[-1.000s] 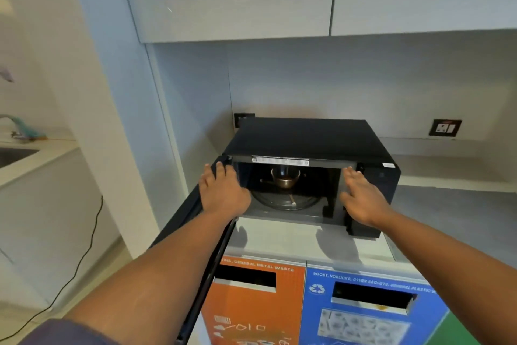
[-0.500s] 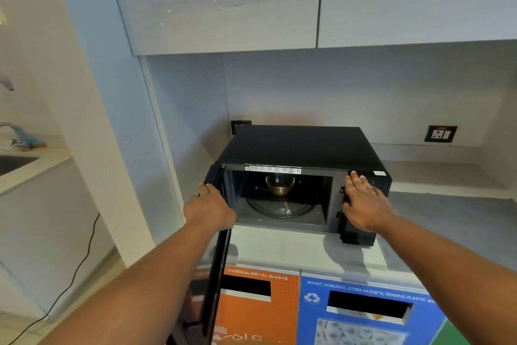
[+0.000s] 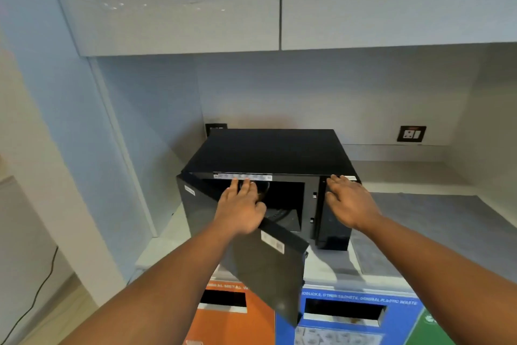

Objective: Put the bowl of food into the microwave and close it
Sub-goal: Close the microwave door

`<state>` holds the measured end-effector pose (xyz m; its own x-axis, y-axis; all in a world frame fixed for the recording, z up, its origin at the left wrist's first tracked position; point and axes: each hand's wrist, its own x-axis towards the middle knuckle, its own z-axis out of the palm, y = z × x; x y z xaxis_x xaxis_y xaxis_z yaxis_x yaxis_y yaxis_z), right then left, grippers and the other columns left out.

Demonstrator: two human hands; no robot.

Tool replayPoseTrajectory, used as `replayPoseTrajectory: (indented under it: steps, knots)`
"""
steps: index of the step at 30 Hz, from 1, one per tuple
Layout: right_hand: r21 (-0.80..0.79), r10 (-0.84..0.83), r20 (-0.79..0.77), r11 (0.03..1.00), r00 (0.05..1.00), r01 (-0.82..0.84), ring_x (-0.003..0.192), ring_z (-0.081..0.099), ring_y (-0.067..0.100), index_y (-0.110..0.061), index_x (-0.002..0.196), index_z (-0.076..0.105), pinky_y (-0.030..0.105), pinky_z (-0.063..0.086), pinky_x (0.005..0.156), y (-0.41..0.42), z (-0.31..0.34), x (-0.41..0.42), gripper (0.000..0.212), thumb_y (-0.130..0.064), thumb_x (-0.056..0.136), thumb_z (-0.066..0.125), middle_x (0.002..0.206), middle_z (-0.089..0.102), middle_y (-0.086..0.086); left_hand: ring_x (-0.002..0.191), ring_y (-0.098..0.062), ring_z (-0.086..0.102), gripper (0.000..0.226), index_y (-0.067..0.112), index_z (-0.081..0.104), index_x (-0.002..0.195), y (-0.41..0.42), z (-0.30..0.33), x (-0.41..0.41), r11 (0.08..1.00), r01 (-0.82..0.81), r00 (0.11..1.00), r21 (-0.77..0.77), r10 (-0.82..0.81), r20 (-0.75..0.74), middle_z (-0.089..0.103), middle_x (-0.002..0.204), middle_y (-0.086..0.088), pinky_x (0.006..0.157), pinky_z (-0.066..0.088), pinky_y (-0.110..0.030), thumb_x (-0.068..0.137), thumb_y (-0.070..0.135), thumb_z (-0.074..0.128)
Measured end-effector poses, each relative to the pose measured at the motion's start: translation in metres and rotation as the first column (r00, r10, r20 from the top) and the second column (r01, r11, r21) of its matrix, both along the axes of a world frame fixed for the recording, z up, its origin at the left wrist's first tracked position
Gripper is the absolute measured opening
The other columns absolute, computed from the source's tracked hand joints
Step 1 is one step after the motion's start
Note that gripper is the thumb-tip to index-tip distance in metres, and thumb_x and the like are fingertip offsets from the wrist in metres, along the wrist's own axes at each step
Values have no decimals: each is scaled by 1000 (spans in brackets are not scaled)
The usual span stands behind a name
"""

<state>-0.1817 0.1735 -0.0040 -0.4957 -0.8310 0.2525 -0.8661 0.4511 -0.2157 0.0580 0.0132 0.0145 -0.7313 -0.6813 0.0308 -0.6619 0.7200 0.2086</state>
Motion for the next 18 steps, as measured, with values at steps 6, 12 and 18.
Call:
replayPoseTrajectory:
  steps: [6,12,18]
  knots:
    - [-28,51,69,998,996,-49,154,23,18,-19,155,39,38,17,121,0,0,-23,65,-56,103,30,165,33,2,159,-20,2,74,34,17,162,7,-8,-62,964,253,962,-83,-260,-83,13,172,7,126,11,-45,97,68,8]
    - [18,172,-61,985,983,-171,156,11,17,-24,160,26,40,7,122,-5,-6,-18,93,-83,89,11,169,22,-3,159,-18,2,74,38,12,162,-15,-14,-81,920,342,938,-194,-348,4,10,172,9,124,14,-46,97,73,13]
    - [11,118,-202,993,972,-118,155,20,19,-23,159,29,41,14,122,-20,-14,-25,64,-56,103,30,167,30,-2,158,-18,9,64,33,16,162,-29,-19,-101,902,347,932,-257,-362,-12,16,172,7,124,14,-40,104,60,23]
